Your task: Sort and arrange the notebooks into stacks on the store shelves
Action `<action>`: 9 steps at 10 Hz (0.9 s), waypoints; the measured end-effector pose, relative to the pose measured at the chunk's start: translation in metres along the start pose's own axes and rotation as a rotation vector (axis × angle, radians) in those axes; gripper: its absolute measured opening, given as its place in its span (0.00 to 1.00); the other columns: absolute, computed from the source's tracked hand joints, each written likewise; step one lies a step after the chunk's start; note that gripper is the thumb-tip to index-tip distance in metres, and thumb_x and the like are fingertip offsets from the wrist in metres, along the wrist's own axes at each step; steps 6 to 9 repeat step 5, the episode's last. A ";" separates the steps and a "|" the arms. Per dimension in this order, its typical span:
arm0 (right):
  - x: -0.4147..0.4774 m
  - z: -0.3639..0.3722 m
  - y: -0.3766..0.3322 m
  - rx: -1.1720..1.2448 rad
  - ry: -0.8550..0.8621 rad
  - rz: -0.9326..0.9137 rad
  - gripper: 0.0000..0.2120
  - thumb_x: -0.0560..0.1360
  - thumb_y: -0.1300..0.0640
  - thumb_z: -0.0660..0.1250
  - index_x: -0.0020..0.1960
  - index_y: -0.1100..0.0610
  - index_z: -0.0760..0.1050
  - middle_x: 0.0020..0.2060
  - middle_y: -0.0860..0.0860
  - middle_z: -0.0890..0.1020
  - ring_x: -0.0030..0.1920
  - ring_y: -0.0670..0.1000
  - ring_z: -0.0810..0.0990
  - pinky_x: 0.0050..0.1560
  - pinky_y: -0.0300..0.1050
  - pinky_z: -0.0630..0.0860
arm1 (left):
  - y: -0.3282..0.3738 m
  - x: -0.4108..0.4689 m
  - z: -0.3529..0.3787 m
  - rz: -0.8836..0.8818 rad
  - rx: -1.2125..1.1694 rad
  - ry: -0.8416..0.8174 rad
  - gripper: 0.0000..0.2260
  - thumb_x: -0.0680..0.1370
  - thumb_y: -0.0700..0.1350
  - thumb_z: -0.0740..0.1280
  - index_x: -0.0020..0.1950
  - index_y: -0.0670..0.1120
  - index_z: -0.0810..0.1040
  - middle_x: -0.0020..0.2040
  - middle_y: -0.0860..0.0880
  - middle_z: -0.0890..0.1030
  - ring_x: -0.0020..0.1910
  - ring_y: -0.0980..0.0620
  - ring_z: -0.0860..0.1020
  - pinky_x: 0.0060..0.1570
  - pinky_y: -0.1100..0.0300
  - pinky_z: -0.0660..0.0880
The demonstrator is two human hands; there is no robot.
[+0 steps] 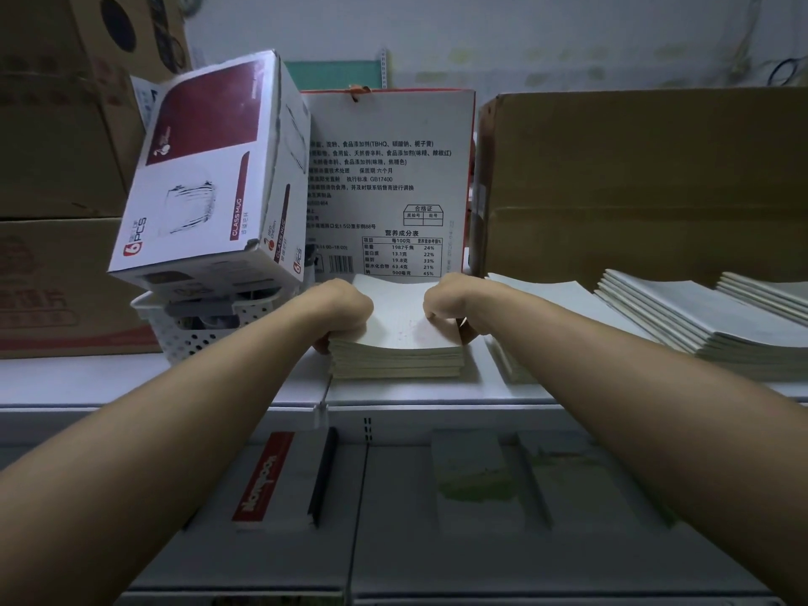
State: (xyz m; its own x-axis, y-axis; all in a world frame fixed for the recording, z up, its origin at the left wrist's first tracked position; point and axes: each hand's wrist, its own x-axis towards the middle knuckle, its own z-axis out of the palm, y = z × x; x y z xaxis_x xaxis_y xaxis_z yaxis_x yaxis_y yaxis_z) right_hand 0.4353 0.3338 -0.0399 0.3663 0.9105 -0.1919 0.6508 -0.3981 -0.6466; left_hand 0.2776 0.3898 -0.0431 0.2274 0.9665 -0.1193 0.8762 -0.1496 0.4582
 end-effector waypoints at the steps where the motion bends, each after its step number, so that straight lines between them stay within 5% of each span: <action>1: 0.001 -0.003 0.004 0.050 0.023 0.001 0.14 0.78 0.65 0.58 0.62 0.66 0.70 0.48 0.63 0.74 0.41 0.63 0.78 0.52 0.59 0.82 | -0.002 0.004 0.001 -0.009 -0.005 -0.062 0.14 0.82 0.35 0.56 0.59 0.29 0.77 0.44 0.36 0.79 0.40 0.39 0.80 0.51 0.43 0.84; 2: -0.010 -0.005 0.002 -0.039 0.076 -0.059 0.11 0.77 0.64 0.55 0.54 0.67 0.73 0.48 0.62 0.75 0.43 0.63 0.79 0.49 0.54 0.83 | 0.002 -0.002 0.002 0.071 0.011 -0.004 0.13 0.84 0.42 0.58 0.56 0.34 0.76 0.45 0.41 0.80 0.41 0.42 0.80 0.43 0.47 0.82; 3: -0.024 -0.007 0.001 -0.260 0.207 -0.191 0.06 0.76 0.64 0.55 0.42 0.62 0.69 0.47 0.59 0.74 0.48 0.60 0.75 0.43 0.48 0.73 | 0.004 -0.005 0.008 0.132 0.158 0.105 0.15 0.84 0.47 0.56 0.61 0.37 0.74 0.58 0.38 0.78 0.50 0.41 0.75 0.48 0.53 0.72; 5: -0.034 -0.016 0.025 -0.516 0.251 -0.378 0.09 0.78 0.61 0.55 0.39 0.56 0.65 0.46 0.58 0.75 0.43 0.57 0.74 0.38 0.47 0.69 | -0.011 -0.011 0.011 0.400 0.286 0.260 0.22 0.85 0.54 0.54 0.65 0.38 0.74 0.64 0.38 0.78 0.58 0.43 0.77 0.58 0.48 0.76; 9: -0.034 -0.016 0.025 -0.516 0.251 -0.378 0.09 0.78 0.61 0.55 0.39 0.56 0.65 0.46 0.58 0.75 0.43 0.57 0.74 0.38 0.47 0.69 | -0.011 -0.011 0.011 0.400 0.286 0.260 0.22 0.85 0.54 0.54 0.65 0.38 0.74 0.64 0.38 0.78 0.58 0.43 0.77 0.58 0.48 0.76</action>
